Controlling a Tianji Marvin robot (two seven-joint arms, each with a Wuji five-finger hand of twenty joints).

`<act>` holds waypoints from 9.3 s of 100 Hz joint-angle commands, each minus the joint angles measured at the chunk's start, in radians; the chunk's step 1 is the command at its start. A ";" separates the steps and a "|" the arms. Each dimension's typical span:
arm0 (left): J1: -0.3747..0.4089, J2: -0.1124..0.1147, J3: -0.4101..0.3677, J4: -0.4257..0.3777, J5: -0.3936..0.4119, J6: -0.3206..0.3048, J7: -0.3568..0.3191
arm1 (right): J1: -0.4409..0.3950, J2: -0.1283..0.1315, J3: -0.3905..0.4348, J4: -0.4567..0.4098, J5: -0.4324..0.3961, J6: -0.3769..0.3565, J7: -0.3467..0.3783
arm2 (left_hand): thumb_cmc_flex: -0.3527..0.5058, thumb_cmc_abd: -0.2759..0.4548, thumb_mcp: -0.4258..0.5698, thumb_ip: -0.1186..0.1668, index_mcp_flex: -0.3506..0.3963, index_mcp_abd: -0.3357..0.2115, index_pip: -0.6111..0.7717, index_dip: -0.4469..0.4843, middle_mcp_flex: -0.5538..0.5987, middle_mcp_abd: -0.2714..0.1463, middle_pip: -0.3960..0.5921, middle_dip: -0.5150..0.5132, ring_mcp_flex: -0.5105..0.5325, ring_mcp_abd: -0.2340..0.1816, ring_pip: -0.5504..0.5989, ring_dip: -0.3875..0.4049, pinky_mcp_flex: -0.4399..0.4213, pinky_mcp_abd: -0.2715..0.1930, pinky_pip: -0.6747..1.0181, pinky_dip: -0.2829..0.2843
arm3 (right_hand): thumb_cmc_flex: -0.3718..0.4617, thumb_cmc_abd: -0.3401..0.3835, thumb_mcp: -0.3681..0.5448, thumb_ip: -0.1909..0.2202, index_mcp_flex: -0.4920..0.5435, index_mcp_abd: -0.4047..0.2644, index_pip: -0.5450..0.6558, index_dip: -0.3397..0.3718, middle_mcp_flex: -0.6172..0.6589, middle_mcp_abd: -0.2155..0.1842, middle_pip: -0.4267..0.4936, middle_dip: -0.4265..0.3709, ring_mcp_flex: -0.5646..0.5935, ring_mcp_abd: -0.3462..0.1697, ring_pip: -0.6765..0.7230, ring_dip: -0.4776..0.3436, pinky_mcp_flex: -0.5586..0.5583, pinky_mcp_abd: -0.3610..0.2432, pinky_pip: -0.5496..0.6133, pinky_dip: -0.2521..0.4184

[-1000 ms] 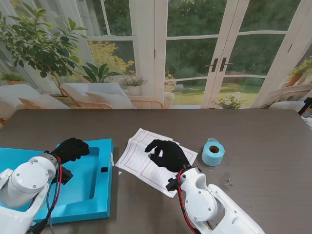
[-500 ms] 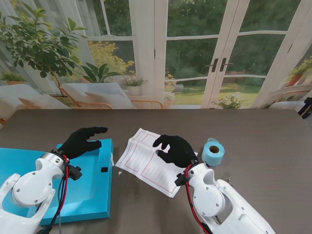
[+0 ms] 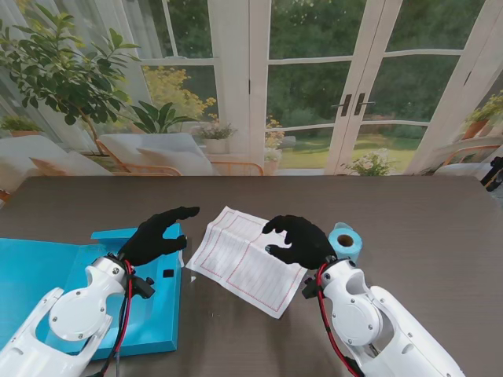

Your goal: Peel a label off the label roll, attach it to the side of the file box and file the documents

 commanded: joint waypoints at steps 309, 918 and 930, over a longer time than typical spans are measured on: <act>0.049 -0.022 0.021 0.012 -0.076 -0.010 0.005 | 0.326 0.124 -0.370 0.422 -0.568 0.026 -0.038 | 0.013 0.077 0.018 0.007 0.060 0.004 0.007 0.006 0.025 0.002 -0.004 -0.013 -0.009 -0.020 -0.014 -0.023 -0.021 -0.062 -0.070 -0.008 | -0.081 0.435 -0.022 0.001 -0.348 -0.079 0.111 -0.006 -0.280 -0.089 0.129 -0.071 -0.324 -0.136 -0.044 -0.136 -0.508 -0.222 -0.051 -0.153; -0.161 -0.042 0.127 0.229 -0.651 -0.091 -0.273 | 0.250 0.018 -0.171 0.158 -0.505 -0.118 -0.507 | 0.100 -0.197 0.259 0.150 0.392 0.138 1.205 0.454 0.893 -0.046 0.647 0.924 0.852 0.196 0.979 0.483 0.603 0.337 1.292 0.291 | -0.112 0.141 0.108 0.029 -0.282 0.072 0.216 0.086 0.149 -0.104 0.050 -0.028 0.230 -0.080 -0.059 -0.018 -0.098 -0.059 0.087 -0.099; -0.147 -0.039 0.111 0.220 -0.634 -0.091 -0.269 | 0.244 0.020 -0.155 0.147 -0.498 -0.107 -0.469 | 0.101 -0.196 0.262 0.152 0.390 0.139 1.205 0.453 0.892 -0.045 0.646 0.926 0.849 0.196 0.978 0.485 0.599 0.336 1.291 0.289 | -0.121 0.068 0.077 0.019 -0.374 0.105 0.179 0.056 0.010 -0.072 0.032 -0.092 0.081 -0.039 -0.146 -0.089 -0.195 -0.037 0.011 -0.147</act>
